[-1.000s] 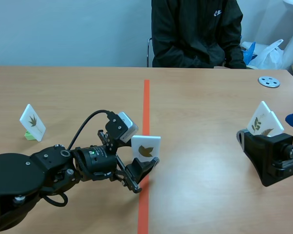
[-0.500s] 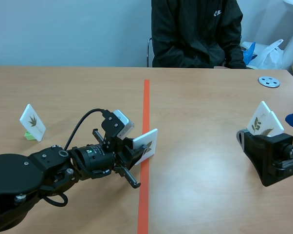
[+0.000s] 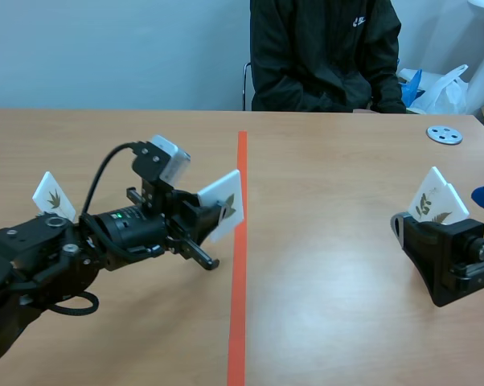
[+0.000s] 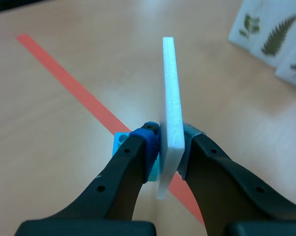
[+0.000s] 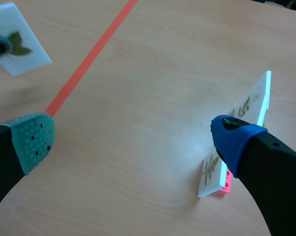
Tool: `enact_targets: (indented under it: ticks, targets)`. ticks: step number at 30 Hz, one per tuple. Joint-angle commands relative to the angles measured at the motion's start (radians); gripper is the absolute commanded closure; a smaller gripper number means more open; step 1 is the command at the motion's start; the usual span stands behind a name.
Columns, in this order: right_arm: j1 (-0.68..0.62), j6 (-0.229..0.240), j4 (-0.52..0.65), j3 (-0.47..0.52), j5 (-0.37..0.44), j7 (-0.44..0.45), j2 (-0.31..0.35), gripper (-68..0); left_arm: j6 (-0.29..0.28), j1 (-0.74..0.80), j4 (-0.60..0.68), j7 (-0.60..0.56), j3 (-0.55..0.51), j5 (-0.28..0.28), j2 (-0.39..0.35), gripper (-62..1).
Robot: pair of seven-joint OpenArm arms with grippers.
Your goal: Sort the leaf by its shape. The table is split by an orange tape line. A compound leaf with several leaflets goes to the left side, a simple leaf with one blade goes to the right side. Return to the home posture when a red brick is placed on the table.
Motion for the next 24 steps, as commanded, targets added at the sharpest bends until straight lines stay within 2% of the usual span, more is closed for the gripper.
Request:
enact_targets:
  ticks: [1,6,11,17,24]
  targets:
    - [0.015,0.000,0.005,0.009,0.011,0.018,0.003,-67.9,-0.003,0.047,0.054,0.006,-0.048,-0.018,-0.019,-7.0]
    - [0.015,0.000,0.005,0.009,0.011,0.022,0.003,-67.9,0.000,0.211,0.208,0.020,-0.223,-0.074,-0.056,-7.0]
    - [0.018,0.000,0.005,0.009,0.011,0.025,0.003,-67.9,0.006,0.363,0.301,0.032,-0.386,-0.122,-0.053,-7.0]
    - [0.026,0.000,0.005,0.009,0.011,0.025,0.004,-67.9,0.091,0.461,0.323,0.020,-0.526,-0.122,-0.049,-7.0]
    - [0.031,-0.001,0.005,0.016,0.011,0.024,0.003,-67.9,0.201,0.481,0.315,0.010,-0.614,-0.121,-0.003,-7.0]
